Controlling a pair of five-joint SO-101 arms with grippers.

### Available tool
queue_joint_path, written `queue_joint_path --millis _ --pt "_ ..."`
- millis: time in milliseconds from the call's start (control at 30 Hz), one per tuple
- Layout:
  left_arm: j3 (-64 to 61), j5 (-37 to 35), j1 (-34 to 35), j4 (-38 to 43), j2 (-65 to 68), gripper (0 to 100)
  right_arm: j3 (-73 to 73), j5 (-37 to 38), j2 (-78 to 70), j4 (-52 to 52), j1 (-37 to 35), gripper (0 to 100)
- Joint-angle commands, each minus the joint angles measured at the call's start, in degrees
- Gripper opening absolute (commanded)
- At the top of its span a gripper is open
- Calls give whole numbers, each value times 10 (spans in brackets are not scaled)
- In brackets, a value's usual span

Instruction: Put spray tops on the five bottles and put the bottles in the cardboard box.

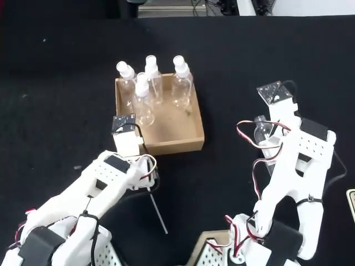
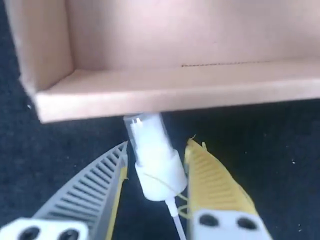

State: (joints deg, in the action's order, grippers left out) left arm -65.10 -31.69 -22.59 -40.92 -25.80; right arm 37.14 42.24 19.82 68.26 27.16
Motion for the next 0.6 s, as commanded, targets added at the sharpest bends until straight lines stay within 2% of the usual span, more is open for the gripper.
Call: queue_joint_path --millis 0,233,333,567 --pt "4 10 7 -36 -10 166 -8 1 34 0 -7 11" --pt "6 33 21 -99 -96 166 -15 1 34 1 -6 11" --pt "7 58 63 -160 -166 166 -25 1 34 4 2 11" --pt "8 131 185 -245 -280 166 -36 1 34 4 3 11"
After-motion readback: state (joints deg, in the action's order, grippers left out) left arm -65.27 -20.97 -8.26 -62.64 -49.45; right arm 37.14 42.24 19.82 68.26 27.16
